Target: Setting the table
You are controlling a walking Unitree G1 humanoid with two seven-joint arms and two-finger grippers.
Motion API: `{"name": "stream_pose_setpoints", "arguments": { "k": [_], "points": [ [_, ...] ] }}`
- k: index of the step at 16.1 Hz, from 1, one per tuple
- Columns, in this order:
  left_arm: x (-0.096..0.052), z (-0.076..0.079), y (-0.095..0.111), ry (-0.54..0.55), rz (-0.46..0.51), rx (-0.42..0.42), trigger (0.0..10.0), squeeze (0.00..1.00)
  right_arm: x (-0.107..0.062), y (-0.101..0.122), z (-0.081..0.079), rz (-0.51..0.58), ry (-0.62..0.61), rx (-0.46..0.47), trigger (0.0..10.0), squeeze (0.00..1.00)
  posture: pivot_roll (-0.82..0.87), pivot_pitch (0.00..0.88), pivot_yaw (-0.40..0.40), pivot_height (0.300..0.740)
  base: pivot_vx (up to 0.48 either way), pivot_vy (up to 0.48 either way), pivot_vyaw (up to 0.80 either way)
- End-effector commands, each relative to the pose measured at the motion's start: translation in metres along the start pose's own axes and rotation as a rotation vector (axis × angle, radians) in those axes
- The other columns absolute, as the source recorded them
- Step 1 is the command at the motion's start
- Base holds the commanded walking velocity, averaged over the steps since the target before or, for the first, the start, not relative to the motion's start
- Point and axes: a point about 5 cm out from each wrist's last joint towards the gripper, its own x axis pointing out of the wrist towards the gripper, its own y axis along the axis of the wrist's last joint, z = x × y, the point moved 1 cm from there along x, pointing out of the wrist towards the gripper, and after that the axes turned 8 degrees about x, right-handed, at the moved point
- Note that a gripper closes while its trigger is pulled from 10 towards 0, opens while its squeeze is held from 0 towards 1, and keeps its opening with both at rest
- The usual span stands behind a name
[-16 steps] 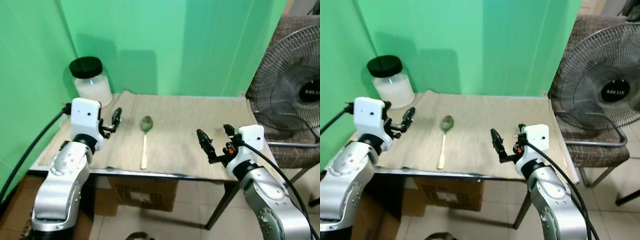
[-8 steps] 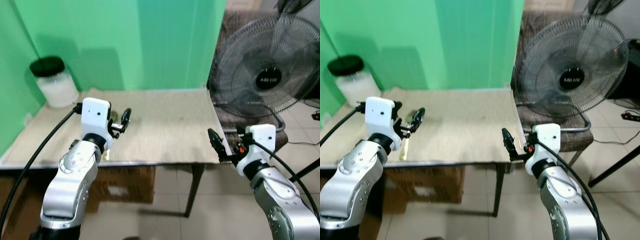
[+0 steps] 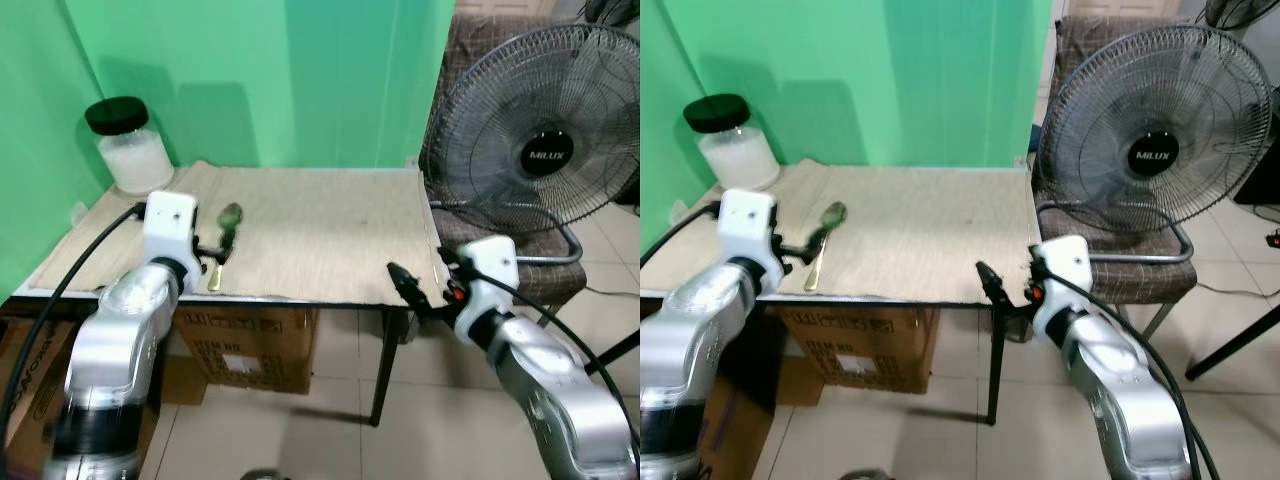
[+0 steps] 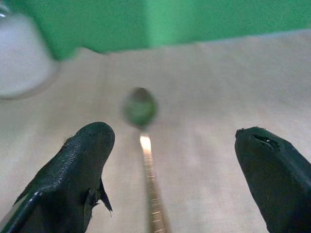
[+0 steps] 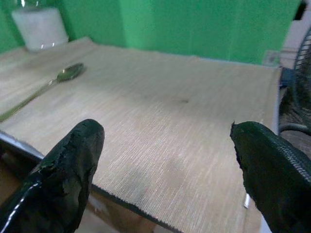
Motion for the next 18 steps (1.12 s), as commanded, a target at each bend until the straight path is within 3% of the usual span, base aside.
{"name": "stream_pose_setpoints", "arguments": {
  "k": [1,2,4,5,6,9,11,13,14,15,16,17,18],
  "points": [
    [0.002,-0.003,-0.002,-0.021,-0.015,-0.011,10.0,1.0,0.003,-0.002,-0.003,-0.022,0.022,0.001,10.0,0.0,0.1,0.0,0.046,0.74,0.0,0.0,0.0],
    [0.015,-0.009,-0.002,-0.055,-0.049,0.018,10.0,1.0,0.009,-0.001,-0.003,-0.047,0.061,-0.021,10.0,1.0,0.09,0.0,0.047,0.74,0.0,0.0,0.0],
    [0.029,-0.016,-0.006,-0.094,-0.098,0.029,10.0,1.0,0.014,0.003,-0.006,-0.065,0.105,-0.042,10.0,1.0,0.09,0.0,0.048,0.74,0.0,0.0,0.0],
    [0.037,-0.022,-0.008,-0.082,-0.127,0.051,10.0,0.88,0.017,0.006,-0.008,-0.071,0.129,-0.056,10.0,1.0,0.07,0.0,0.049,0.74,0.0,0.0,0.0],
    [0.041,-0.025,-0.009,-0.079,-0.141,0.062,10.0,0.0,0.018,0.008,-0.008,-0.072,0.137,-0.06,10.0,1.0,0.07,0.0,0.048,0.74,0.0,0.0,0.0],
    [0.058,-0.028,-0.003,-0.087,-0.148,0.041,10.0,0.0,0.021,0.013,-0.009,-0.081,0.159,-0.075,10.0,1.0,0.06,0.0,0.034,0.74,0.0,0.0,0.0],
    [0.07,-0.021,0.004,-0.125,-0.151,-0.028,10.0,0.0,0.017,0.011,-0.017,-0.118,0.219,-0.092,10.0,1.0,0.03,0.0,0.038,0.74,0.0,0.0,0.0],
    [0.072,-0.021,0.003,-0.128,-0.162,-0.062,10.0,0.0,0.014,0.01,-0.022,-0.131,0.26,-0.092,10.0,0.46,0.03,0.0,0.042,0.74,0.0,0.0,0.0],
    [0.072,-0.02,0.003,-0.13,-0.163,-0.064,4.4,0.0,0.012,0.01,-0.023,-0.134,0.27,-0.095,10.0,0.0,0.02,0.0,0.043,0.74,0.0,0.0,0.0],
    [0.074,-0.02,0.002,-0.135,-0.169,-0.067,2.8,0.0,0.01,0.01,-0.024,-0.138,0.282,-0.098,10.0,0.0,0.02,0.0,0.045,0.74,0.0,0.0,0.0],
    [0.075,-0.02,0.002,-0.129,-0.175,-0.057,2.6,0.0,0.009,0.011,-0.024,-0.142,0.285,-0.101,10.0,0.0,0.01,0.0,0.047,0.74,0.0,0.0,0.0],
    [0.076,-0.022,-0.001,-0.112,-0.188,-0.048,1.7,0.0,0.006,0.011,-0.025,-0.15,0.29,-0.105,10.0,0.0,0.01,0.0,0.049,0.74,0.0,0.0,0.0],
    [0.076,-0.023,-0.003,-0.105,-0.197,-0.051,1.7,0.0,0.006,0.011,-0.025,-0.152,0.293,-0.105,10.0,0.0,0.0,0.0,0.05,0.74,0.0,0.0,0.0]
  ]
}}
